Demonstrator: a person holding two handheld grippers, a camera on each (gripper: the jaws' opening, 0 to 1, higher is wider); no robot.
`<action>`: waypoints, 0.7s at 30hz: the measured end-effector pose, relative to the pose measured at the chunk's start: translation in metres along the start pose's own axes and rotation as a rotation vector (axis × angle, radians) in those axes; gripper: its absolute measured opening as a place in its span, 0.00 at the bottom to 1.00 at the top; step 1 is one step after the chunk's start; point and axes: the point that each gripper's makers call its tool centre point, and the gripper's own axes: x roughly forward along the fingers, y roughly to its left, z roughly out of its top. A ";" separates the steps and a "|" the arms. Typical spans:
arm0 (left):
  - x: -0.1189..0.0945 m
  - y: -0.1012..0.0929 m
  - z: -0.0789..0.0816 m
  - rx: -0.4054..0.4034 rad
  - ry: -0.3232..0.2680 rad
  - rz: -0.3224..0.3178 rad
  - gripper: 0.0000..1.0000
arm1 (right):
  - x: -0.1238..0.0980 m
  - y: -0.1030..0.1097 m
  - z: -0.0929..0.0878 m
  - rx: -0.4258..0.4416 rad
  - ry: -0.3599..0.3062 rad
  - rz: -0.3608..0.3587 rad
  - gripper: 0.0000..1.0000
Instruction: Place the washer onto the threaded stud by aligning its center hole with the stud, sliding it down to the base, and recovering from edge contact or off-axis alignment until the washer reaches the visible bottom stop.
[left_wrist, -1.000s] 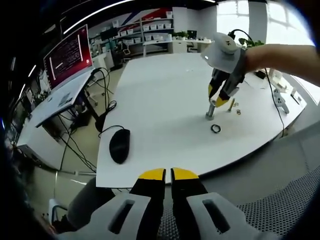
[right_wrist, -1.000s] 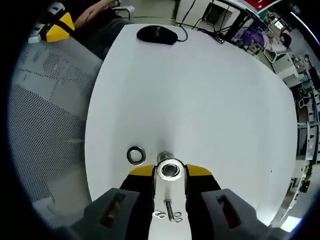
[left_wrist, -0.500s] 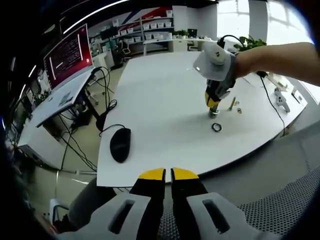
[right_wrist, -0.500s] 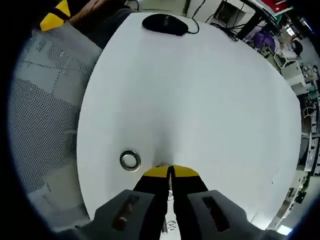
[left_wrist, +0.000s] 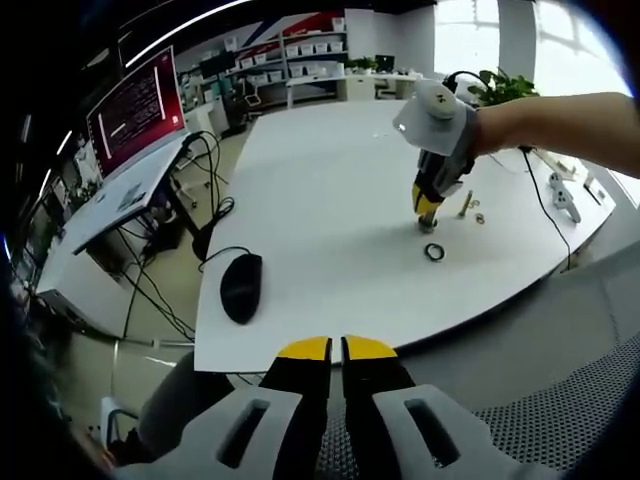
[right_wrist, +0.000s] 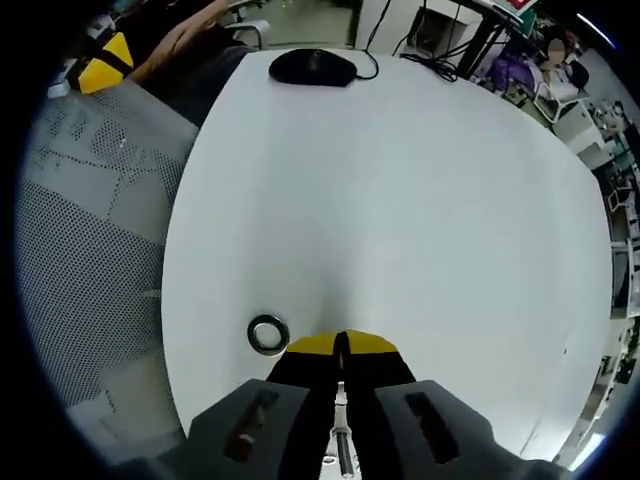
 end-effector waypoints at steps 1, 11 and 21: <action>0.000 0.000 0.000 -0.001 -0.001 0.000 0.01 | -0.002 0.000 0.000 0.000 -0.003 0.000 0.02; 0.001 0.001 0.001 -0.002 -0.003 0.001 0.01 | -0.015 -0.003 -0.001 0.019 -0.016 0.015 0.03; 0.000 0.001 0.001 -0.004 -0.005 0.005 0.01 | -0.015 -0.003 -0.013 0.042 -0.026 0.011 0.16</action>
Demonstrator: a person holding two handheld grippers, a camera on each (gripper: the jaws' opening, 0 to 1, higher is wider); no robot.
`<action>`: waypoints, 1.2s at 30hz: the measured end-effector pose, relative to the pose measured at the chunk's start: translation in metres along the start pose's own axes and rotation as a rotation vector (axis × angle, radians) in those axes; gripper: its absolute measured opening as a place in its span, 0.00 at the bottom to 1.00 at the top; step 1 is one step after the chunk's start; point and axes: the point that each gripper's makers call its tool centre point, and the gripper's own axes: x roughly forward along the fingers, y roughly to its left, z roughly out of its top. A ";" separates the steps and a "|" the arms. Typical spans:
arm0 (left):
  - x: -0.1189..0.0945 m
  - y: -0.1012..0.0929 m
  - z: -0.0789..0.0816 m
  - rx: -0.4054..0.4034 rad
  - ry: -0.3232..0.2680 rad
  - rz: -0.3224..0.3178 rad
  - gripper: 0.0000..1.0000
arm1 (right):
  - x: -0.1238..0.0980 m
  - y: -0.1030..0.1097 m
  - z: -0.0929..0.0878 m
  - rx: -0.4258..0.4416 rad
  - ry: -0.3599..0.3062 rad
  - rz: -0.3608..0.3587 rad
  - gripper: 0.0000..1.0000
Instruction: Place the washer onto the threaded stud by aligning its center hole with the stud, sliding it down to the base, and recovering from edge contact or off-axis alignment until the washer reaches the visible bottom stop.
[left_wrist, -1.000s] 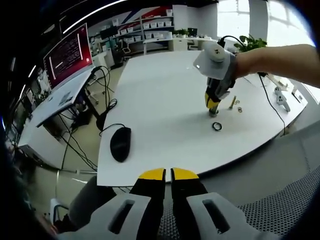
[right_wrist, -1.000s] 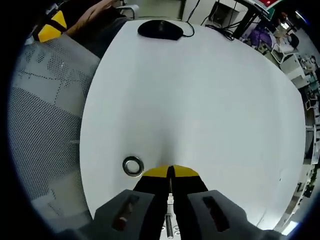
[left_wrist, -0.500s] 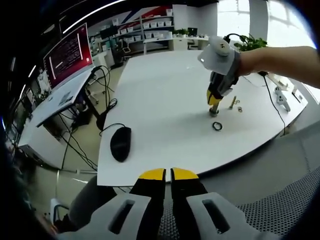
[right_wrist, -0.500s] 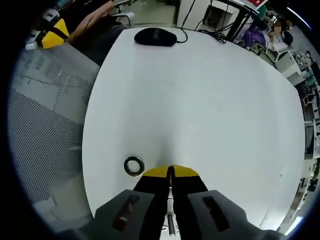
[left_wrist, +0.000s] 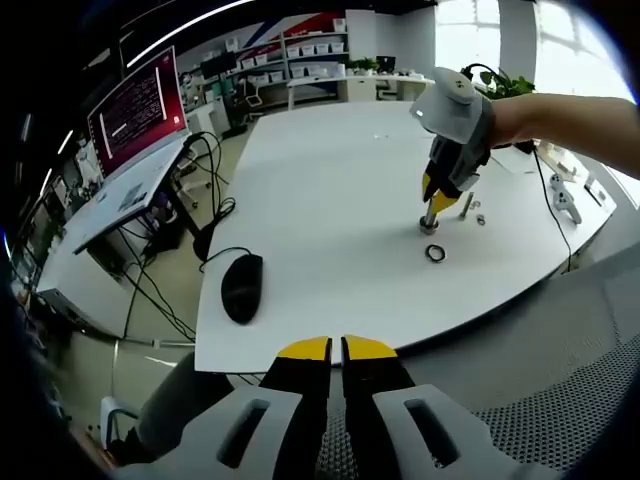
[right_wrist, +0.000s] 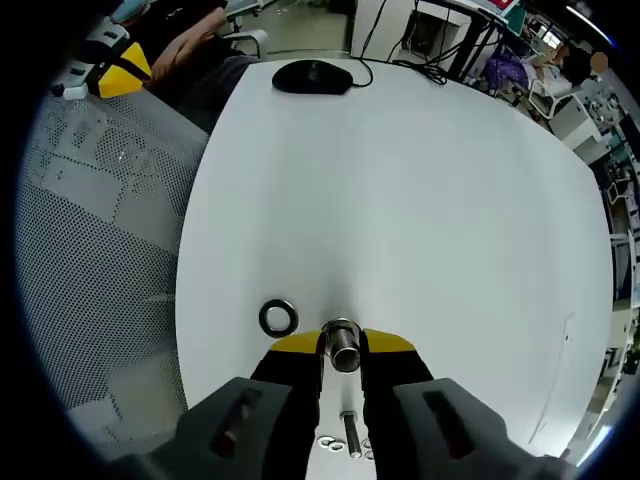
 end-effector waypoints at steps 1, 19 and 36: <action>0.000 0.000 0.000 0.000 0.000 0.001 0.01 | 0.001 -0.003 -0.002 0.007 0.004 -0.004 0.16; 0.000 0.001 0.000 -0.006 0.000 0.007 0.01 | 0.031 0.003 -0.015 -0.001 0.075 0.018 0.17; 0.000 0.002 0.000 -0.006 0.001 0.013 0.01 | 0.031 0.006 -0.017 0.049 0.070 -0.026 0.18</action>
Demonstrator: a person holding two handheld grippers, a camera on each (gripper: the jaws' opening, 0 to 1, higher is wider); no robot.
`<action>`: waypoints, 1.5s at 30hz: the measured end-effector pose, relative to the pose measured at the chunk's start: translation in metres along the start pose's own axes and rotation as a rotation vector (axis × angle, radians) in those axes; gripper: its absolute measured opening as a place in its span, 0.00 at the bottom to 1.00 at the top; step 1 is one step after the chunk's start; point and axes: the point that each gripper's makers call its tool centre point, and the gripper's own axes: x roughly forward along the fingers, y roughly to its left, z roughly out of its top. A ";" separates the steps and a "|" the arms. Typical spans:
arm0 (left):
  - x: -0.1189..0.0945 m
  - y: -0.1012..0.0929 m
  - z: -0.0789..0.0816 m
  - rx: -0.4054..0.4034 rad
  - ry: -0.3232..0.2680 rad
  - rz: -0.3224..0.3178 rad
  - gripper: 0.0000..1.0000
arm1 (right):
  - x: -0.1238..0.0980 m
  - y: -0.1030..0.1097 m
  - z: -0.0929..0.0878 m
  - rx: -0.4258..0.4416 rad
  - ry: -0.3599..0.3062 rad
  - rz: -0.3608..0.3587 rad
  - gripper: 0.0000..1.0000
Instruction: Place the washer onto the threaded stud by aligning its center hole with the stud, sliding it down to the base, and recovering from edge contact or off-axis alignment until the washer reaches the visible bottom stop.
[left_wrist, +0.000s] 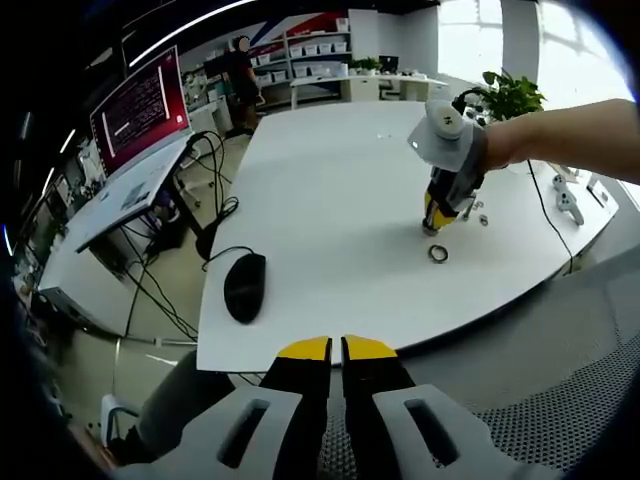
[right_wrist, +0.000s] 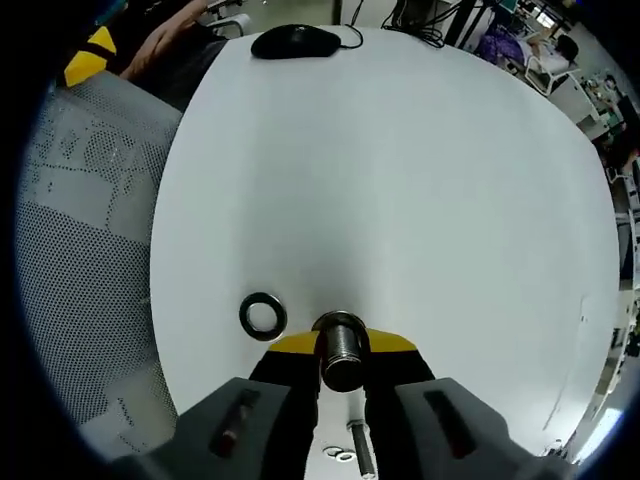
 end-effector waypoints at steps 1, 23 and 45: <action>0.000 0.000 0.000 -0.001 -0.002 0.001 0.01 | 0.000 0.001 -0.001 0.005 -0.004 -0.003 0.18; -0.001 0.000 0.001 0.000 -0.014 -0.003 0.01 | -0.039 0.009 -0.001 0.151 -0.196 -0.147 0.34; -0.001 -0.001 0.003 0.008 -0.026 -0.010 0.03 | -0.029 0.053 -0.031 0.162 -0.161 -0.061 0.33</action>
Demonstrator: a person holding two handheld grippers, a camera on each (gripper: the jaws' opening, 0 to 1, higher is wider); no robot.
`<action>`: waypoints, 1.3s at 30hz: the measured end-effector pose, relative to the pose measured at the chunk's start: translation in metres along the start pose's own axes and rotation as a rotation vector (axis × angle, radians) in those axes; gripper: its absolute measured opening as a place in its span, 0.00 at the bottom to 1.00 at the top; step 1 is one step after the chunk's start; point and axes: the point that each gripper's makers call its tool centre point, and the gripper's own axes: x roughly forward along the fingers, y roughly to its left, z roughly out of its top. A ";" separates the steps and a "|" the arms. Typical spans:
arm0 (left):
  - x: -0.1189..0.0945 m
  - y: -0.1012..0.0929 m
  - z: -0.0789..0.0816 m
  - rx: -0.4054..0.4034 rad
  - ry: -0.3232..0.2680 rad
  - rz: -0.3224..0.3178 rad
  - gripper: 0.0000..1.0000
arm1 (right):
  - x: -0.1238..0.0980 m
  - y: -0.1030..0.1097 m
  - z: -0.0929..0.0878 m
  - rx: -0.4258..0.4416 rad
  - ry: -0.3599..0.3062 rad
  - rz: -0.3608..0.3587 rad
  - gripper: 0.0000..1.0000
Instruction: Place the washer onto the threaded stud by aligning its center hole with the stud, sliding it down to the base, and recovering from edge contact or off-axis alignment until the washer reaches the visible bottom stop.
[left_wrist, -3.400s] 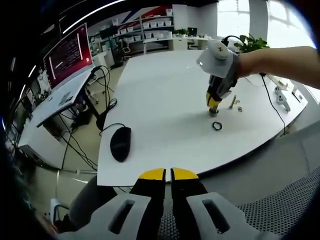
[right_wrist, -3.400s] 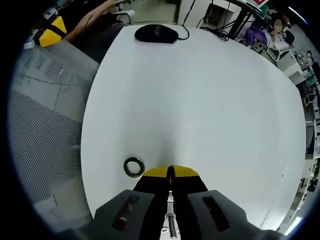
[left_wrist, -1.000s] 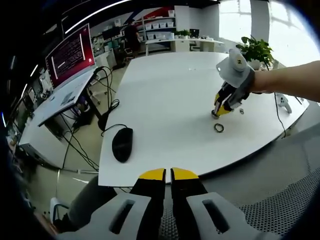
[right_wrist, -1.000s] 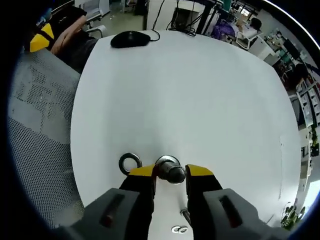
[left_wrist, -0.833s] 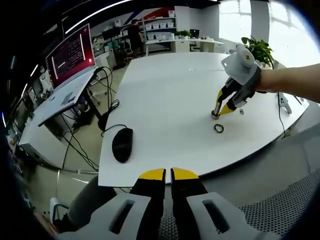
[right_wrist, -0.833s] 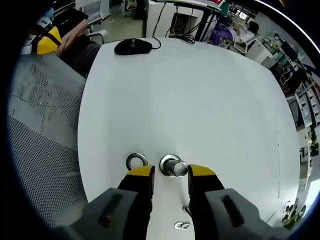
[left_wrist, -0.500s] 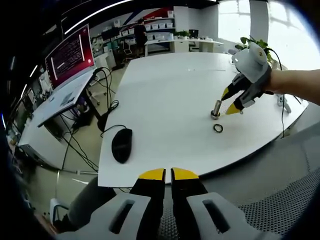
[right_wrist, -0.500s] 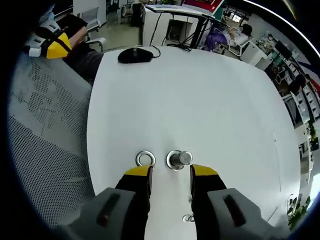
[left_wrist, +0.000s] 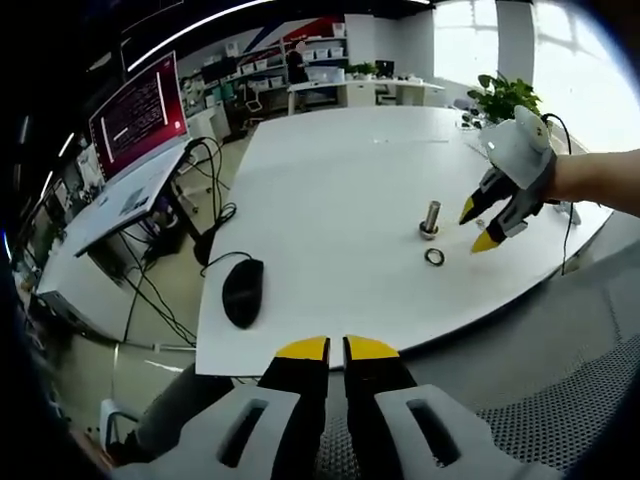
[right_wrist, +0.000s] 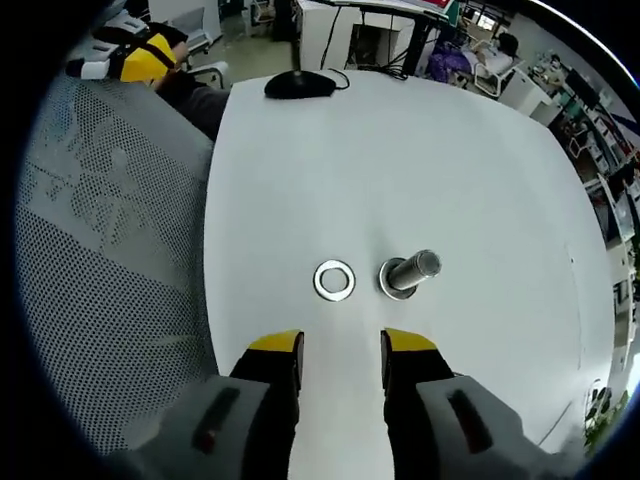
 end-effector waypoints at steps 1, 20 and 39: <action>0.000 0.000 0.000 0.000 0.000 0.000 0.03 | 0.000 0.003 -0.001 -0.002 0.004 0.006 0.33; 0.000 0.000 0.001 -0.005 -0.004 0.000 0.02 | 0.025 0.038 -0.023 -0.068 0.130 0.126 0.38; -0.002 -0.001 0.003 -0.004 -0.018 -0.003 0.02 | 0.031 0.038 -0.015 -0.050 0.155 0.118 0.42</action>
